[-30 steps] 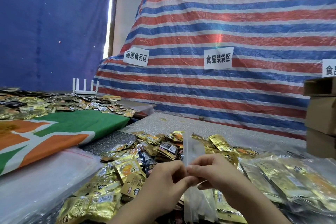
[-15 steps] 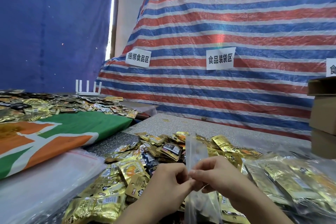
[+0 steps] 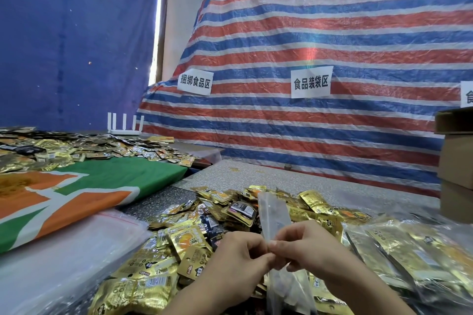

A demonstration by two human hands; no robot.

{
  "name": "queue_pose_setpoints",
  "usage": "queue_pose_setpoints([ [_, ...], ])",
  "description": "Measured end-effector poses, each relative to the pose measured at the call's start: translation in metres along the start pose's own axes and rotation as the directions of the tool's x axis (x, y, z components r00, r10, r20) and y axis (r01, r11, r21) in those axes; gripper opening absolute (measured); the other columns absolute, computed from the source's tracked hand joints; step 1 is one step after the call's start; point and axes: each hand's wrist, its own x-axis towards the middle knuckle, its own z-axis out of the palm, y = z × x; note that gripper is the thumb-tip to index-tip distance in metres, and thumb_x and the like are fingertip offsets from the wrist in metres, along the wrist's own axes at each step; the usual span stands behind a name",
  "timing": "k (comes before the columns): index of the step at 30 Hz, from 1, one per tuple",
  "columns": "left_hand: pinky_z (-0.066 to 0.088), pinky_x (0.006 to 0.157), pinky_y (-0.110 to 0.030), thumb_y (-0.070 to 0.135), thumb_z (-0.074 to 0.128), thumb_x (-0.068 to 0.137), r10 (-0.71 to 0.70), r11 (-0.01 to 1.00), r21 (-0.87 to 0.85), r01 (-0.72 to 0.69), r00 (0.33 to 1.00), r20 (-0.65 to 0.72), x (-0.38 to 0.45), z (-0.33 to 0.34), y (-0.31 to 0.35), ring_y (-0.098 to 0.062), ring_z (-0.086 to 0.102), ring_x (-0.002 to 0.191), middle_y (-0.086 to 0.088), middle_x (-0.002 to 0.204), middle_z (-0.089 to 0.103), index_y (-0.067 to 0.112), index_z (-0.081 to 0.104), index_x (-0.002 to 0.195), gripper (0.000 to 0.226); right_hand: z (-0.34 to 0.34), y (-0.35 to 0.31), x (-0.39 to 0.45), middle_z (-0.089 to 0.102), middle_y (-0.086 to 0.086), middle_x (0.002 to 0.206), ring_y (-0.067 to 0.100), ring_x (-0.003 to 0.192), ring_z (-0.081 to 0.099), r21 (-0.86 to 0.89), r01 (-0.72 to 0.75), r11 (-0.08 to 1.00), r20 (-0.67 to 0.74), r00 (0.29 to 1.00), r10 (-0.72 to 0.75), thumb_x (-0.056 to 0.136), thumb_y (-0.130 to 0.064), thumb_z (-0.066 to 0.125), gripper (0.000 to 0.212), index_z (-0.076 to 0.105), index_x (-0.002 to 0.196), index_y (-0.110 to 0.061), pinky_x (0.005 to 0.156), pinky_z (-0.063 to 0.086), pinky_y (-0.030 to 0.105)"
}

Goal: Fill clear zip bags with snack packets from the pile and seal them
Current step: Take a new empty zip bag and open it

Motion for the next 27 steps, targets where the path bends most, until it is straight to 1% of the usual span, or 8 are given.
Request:
queue_pose_setpoints([
  [6,0.038,0.053,-0.018,0.022,0.071,0.087,-0.017,0.997,-0.074,0.019,0.999,0.04,0.001,-0.003,0.001,0.0,0.05,0.052,0.009,0.054,0.058,0.01,0.071,0.072,0.019,-0.001,0.002,0.002,0.068,0.007,0.065,0.009,0.057,0.061,0.032,0.004,0.999,-0.011,1.0,-0.003,0.089,-0.014,0.072,0.018,0.071,0.072,-0.007,0.054,0.046,0.019],
  [9,0.042,0.056,-0.023,0.022,0.069,0.091,-0.05,0.993,-0.106,0.057,0.996,0.068,0.003,-0.004,0.003,-0.006,0.055,0.055,0.007,0.055,0.059,0.013,0.066,0.066,0.027,-0.003,0.003,0.003,0.07,0.006,0.065,0.011,0.058,0.063,0.052,0.02,0.998,-0.034,0.999,-0.018,0.088,-0.017,0.074,0.02,0.071,0.07,-0.009,0.052,0.046,0.02],
  [13,0.048,0.06,-0.027,0.019,0.058,0.097,-0.084,0.986,-0.132,0.097,0.991,0.101,0.003,-0.007,0.006,-0.013,0.062,0.058,0.002,0.06,0.064,0.01,0.068,0.074,0.027,-0.005,0.004,0.004,0.068,0.006,0.061,0.014,0.053,0.063,0.047,0.023,0.999,-0.073,0.997,-0.02,0.089,-0.018,0.072,0.025,0.069,0.066,-0.01,0.046,0.041,0.021],
  [17,0.047,0.06,-0.023,0.018,0.05,0.101,-0.145,0.987,-0.065,0.149,0.988,0.062,0.003,-0.008,0.007,-0.009,0.059,0.053,0.006,0.053,0.061,0.014,0.064,0.073,0.031,-0.01,0.006,0.009,0.062,0.005,0.055,0.015,0.047,0.062,-0.108,0.03,0.994,-0.249,0.967,-0.056,0.089,-0.009,0.064,0.02,0.062,0.07,0.0,0.044,0.038,0.021],
  [21,0.04,0.049,-0.018,0.021,0.048,0.099,-0.193,0.981,-0.029,0.193,0.981,0.01,0.002,-0.007,0.005,-0.005,0.053,0.047,0.006,0.052,0.061,0.011,0.066,0.079,0.029,-0.008,0.01,0.01,0.058,0.017,0.063,0.031,0.065,0.068,-0.352,0.031,0.935,-0.382,0.907,-0.174,0.081,-0.017,0.058,0.022,0.051,0.068,0.0,0.053,0.037,0.027],
  [23,0.04,0.051,-0.021,0.022,0.048,0.099,-0.158,0.987,0.005,0.158,0.987,-0.036,0.001,-0.006,0.003,-0.005,0.052,0.049,0.004,0.055,0.061,0.018,0.067,0.082,0.025,-0.003,0.009,0.009,0.053,0.011,0.06,0.027,0.059,0.069,-0.337,0.045,0.94,-0.364,0.915,-0.174,0.082,-0.018,0.056,0.023,0.046,0.063,-0.008,0.047,0.038,0.023],
  [25,0.04,0.054,-0.025,0.021,0.049,0.098,-0.083,0.996,0.026,0.085,0.993,-0.082,-0.001,-0.004,0.001,-0.007,0.05,0.052,-0.003,0.064,0.063,0.035,0.063,0.1,0.02,0.001,0.009,0.009,0.047,0.008,0.06,0.019,0.049,0.068,-0.293,0.052,0.955,-0.351,0.923,-0.158,0.084,-0.016,0.055,0.026,0.042,0.062,-0.013,0.045,0.04,0.024],
  [27,0.036,0.052,-0.019,0.021,0.049,0.097,0.023,0.997,0.081,-0.017,0.997,-0.073,-0.004,-0.003,0.001,-0.005,0.047,0.052,-0.003,0.073,0.064,0.055,0.044,0.125,0.044,0.0,0.011,0.009,0.041,0.006,0.059,0.016,0.046,0.067,-0.271,0.055,0.961,-0.362,0.919,-0.155,0.086,-0.016,0.054,0.03,0.036,0.061,-0.015,0.049,0.039,0.029],
])
